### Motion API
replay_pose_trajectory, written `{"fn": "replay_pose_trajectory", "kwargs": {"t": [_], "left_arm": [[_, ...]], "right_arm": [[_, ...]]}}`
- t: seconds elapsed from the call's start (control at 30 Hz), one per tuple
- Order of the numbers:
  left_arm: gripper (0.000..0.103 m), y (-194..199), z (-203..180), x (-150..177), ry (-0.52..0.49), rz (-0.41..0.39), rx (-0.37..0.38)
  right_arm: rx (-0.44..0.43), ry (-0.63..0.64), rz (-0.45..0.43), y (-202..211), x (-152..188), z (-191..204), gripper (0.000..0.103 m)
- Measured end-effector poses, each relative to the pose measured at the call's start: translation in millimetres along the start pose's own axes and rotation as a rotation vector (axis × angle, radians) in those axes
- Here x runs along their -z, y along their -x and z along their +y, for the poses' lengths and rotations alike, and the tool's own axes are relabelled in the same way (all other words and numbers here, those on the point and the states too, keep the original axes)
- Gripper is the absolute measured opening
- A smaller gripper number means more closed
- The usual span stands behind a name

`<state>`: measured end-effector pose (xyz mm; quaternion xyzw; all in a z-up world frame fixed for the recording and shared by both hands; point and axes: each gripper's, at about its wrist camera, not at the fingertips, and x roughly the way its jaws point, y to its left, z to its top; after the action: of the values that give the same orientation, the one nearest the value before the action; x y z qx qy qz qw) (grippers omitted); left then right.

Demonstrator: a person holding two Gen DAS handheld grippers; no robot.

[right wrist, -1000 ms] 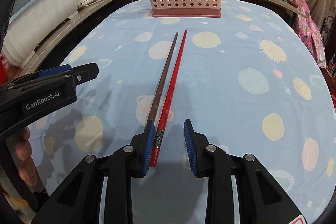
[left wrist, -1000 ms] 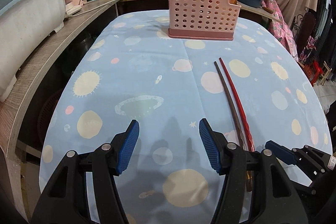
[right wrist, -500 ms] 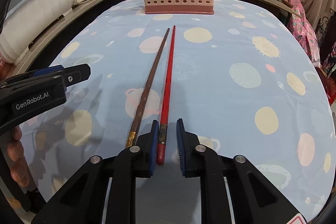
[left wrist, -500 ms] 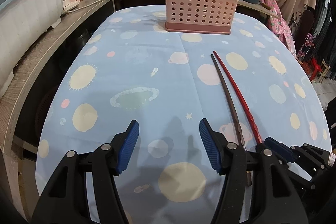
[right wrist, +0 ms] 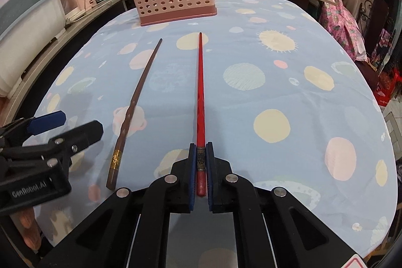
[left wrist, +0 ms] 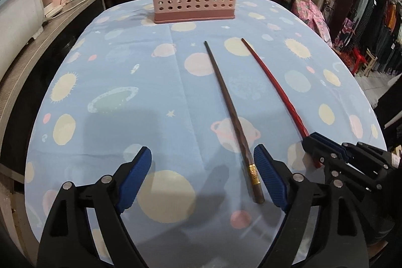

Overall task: Organize utensils
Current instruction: 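Grasp the red chopstick with the right tool while the left tool grasps the brown gold-banded chopstick, then lift both chopsticks with both tools, carry them over the pink basket and lower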

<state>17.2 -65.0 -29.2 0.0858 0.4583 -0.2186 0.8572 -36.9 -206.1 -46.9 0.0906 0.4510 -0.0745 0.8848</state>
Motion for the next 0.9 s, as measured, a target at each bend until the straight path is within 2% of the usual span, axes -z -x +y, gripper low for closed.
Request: {"fn": "replay_pose_trajectory", "kwargs": {"t": [0.33,0.53,0.63,0.73,0.8,0.83,0.9], "left_arm": [[0.079,-16,-12,6,-0.027,0.069,0.028],[0.073,-20,-10,8,-0.024,0.084,-0.006],[0.062,-18,-9,8,-0.023,0.078,-0.021],[0.048,-16,-6,8,-0.017,0.072,-0.03],[0.035,-16,-5,8,-0.021,0.07,-0.034],[0.032,-15,-5,8,-0.024,0.07,-0.032],[0.016,-15,-5,8,-0.031,0.071,-0.032]], "right_arm": [[-0.01,-0.01,0.0,1,1,-3,0.006],[-0.01,-0.01,0.0,1,2,-3,0.007],[-0.01,-0.011,0.0,1,2,-3,0.007],[-0.01,-0.01,0.0,1,2,-3,0.007],[-0.012,-0.01,0.0,1,2,-3,0.007],[-0.012,-0.008,0.0,1,2,-2,0.007],[-0.015,-0.002,0.001,1,2,-1,0.007]]}}
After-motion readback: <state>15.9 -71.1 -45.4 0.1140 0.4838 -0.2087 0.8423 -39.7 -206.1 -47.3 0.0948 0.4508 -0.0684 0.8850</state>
